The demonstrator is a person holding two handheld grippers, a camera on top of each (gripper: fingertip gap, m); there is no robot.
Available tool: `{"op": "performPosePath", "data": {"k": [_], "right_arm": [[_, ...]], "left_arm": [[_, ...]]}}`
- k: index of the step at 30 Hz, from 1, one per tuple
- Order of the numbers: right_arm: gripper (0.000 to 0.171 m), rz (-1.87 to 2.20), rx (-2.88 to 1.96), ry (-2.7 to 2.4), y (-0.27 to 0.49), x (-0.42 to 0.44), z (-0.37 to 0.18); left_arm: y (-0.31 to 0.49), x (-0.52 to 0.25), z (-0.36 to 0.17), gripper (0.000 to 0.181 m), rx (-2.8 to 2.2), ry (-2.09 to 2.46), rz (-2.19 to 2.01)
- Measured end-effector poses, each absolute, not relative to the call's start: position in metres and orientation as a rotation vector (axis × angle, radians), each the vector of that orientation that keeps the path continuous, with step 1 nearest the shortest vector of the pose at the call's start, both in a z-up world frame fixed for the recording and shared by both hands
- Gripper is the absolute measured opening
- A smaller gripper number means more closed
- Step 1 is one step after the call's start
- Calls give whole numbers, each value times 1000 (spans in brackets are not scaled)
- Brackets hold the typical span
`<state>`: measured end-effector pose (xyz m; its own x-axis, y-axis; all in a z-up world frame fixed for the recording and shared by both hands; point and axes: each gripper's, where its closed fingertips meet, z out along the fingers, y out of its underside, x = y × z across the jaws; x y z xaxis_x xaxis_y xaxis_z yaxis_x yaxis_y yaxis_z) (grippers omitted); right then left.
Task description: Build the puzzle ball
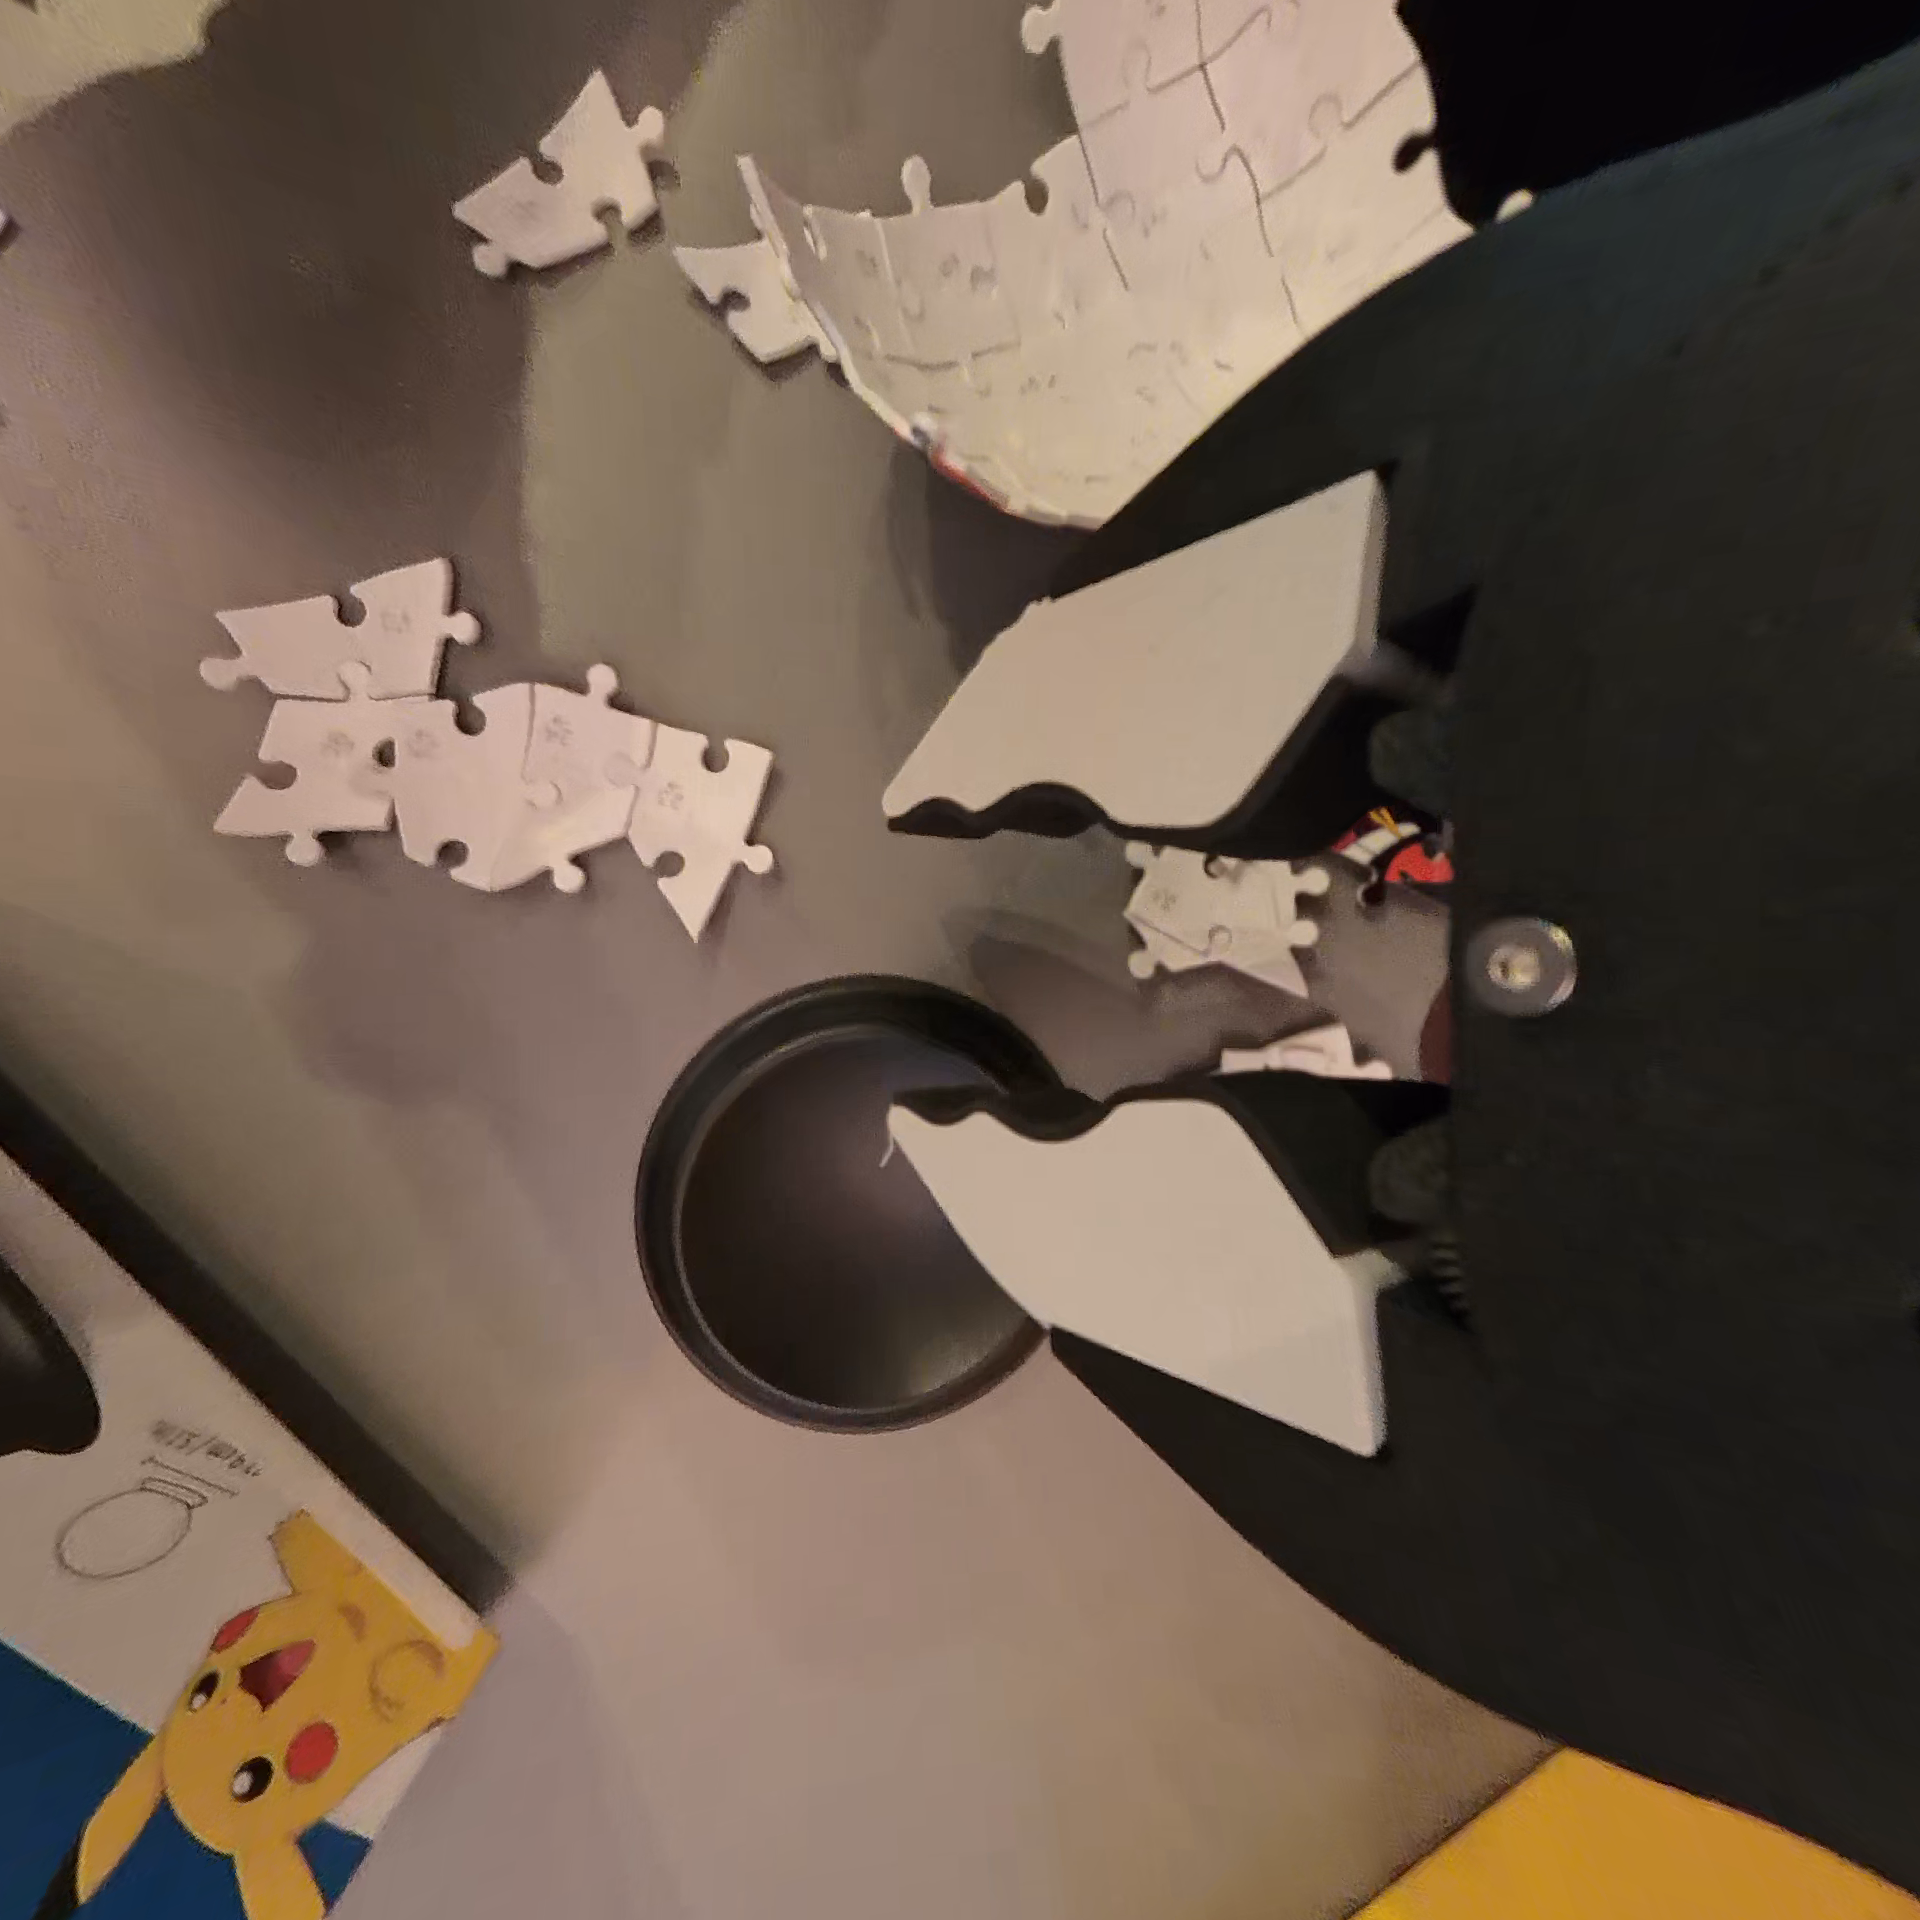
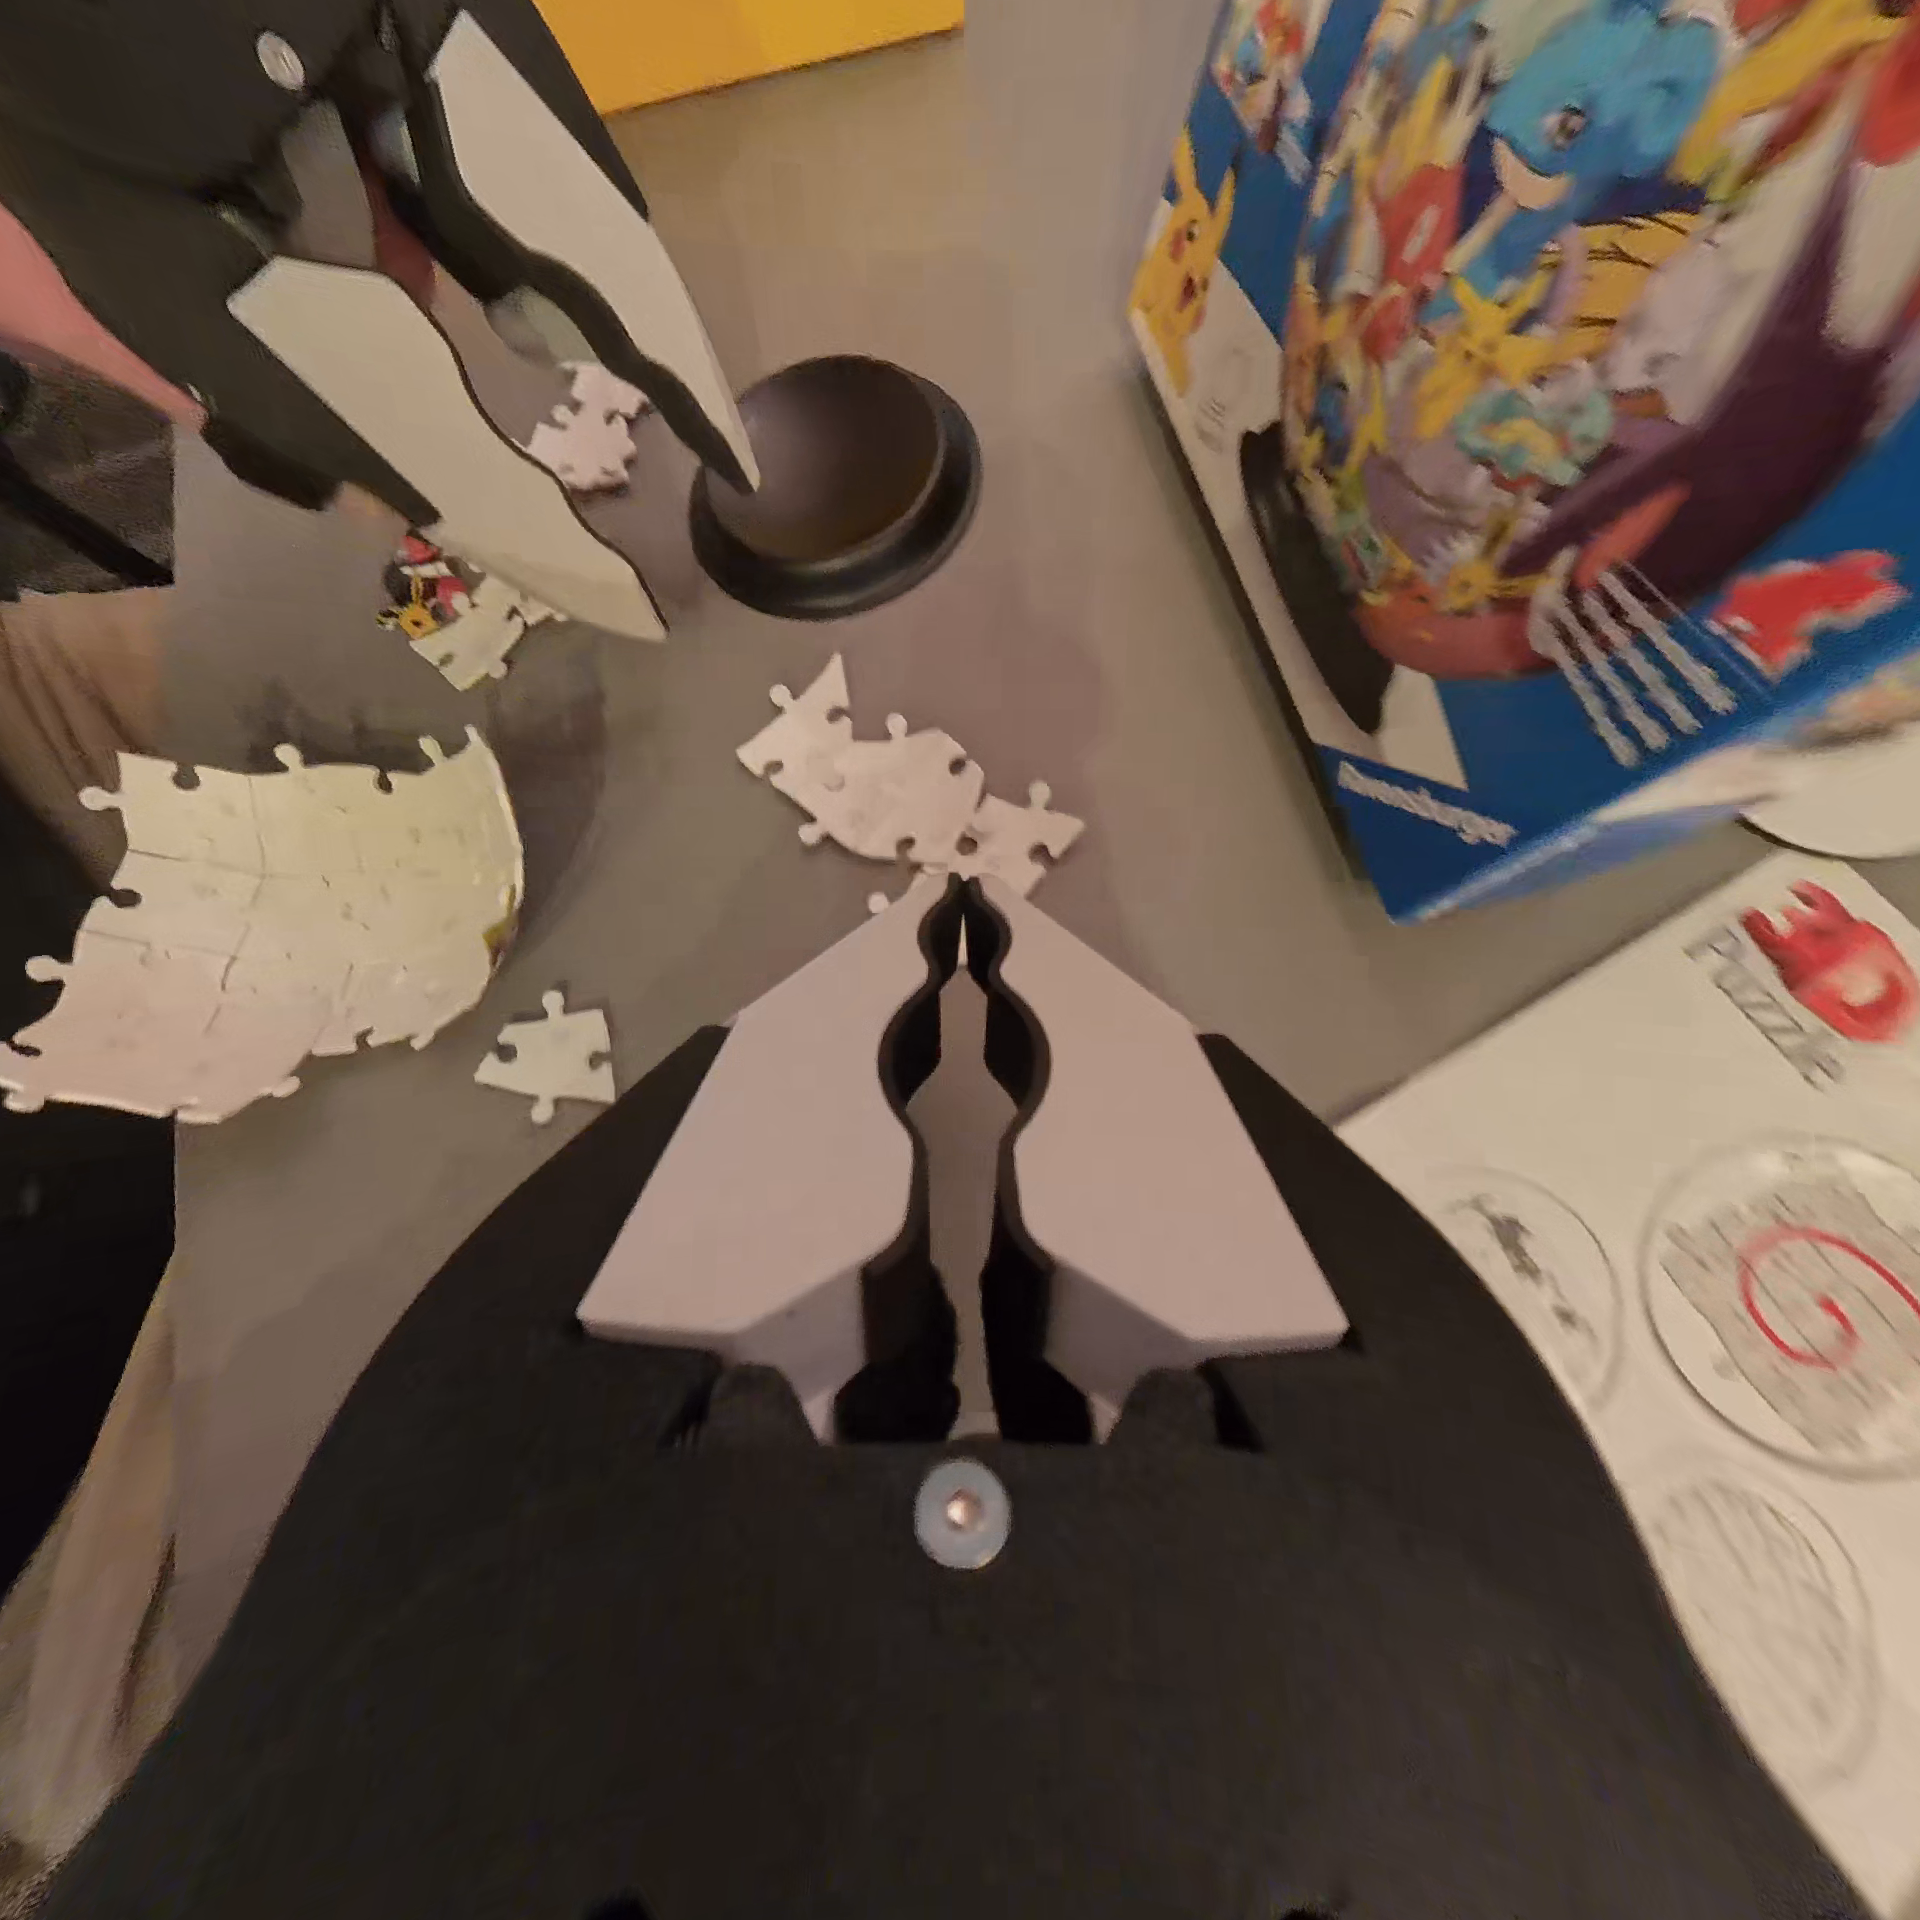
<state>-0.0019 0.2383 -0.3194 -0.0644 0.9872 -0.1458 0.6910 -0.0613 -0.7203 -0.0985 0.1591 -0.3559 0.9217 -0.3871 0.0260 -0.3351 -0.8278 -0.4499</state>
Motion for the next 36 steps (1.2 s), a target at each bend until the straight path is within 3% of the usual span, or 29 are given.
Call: {"op": "performPosePath", "data": {"k": [17, 20, 29, 36], "right_arm": [[0, 809, -1768, -1831, 211, 1, -307], [0, 796, -1775, -1824, 208, 0, -306], [0, 784, -1803, -1811, 201, 0, -304], [5, 812, -1842, -1775, 191, -2, -300]], "left_arm": [[165, -137, -370, 77, -2587, 620, -54], [171, -145, -374, 58, -2582, 617, -15], [174, -164, -346, 57, -2504, 583, -195], [128, -182, -333, 51, -2506, 673, -177]]}}
